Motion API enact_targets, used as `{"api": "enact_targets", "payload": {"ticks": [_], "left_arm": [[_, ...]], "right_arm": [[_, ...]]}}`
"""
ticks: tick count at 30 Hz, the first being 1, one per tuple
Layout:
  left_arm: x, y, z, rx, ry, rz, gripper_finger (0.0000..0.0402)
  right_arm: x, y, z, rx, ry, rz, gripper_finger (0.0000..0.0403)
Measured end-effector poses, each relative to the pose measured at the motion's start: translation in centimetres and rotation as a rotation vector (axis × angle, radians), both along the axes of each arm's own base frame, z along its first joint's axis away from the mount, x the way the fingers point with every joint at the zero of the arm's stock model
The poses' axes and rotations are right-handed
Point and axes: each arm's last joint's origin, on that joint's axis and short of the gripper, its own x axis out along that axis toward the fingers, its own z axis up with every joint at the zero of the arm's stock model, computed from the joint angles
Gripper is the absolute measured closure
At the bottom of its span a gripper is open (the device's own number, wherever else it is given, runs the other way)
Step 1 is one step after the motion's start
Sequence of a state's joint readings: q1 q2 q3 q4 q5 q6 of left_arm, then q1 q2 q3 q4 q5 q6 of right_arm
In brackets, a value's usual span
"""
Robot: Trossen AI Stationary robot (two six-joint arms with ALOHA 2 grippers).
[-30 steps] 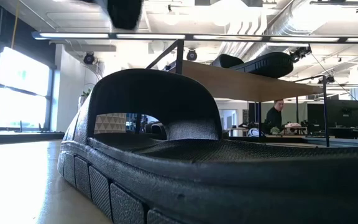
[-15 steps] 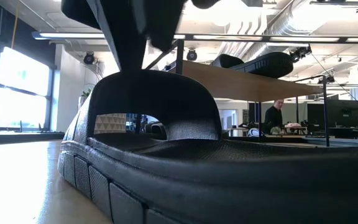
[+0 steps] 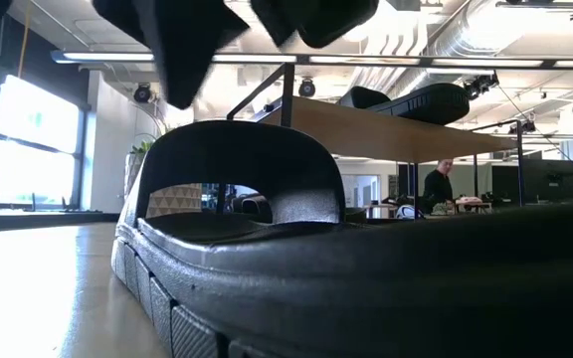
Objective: Pick and place slides into the shelf
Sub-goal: Put the bottom black slipper on the shelf
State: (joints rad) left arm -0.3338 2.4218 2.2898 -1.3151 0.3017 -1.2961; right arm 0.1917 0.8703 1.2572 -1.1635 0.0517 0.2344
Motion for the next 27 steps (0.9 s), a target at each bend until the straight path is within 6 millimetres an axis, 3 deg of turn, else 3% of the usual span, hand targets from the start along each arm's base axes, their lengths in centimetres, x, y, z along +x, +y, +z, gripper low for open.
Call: {"api": "enact_targets", "payload": {"ticks": [8,13,27], "left_arm": [[-1.2,0.8,-0.2,0.176,0.096,0.025,0.023],[-0.9,0.6,-0.2,0.26,0.025,0.024,0.0251],[-0.7,0.6,-0.3,0.356,-0.025,0.027,0.0253]], "right_arm": [[0.0,0.0,0.0,0.0,0.0,0.0,0.0251],[0.0,0.0,0.0,0.0,0.0,0.0,0.0251],[0.0,0.0,0.0,-0.001,0.0,-0.001,0.0251]]}}
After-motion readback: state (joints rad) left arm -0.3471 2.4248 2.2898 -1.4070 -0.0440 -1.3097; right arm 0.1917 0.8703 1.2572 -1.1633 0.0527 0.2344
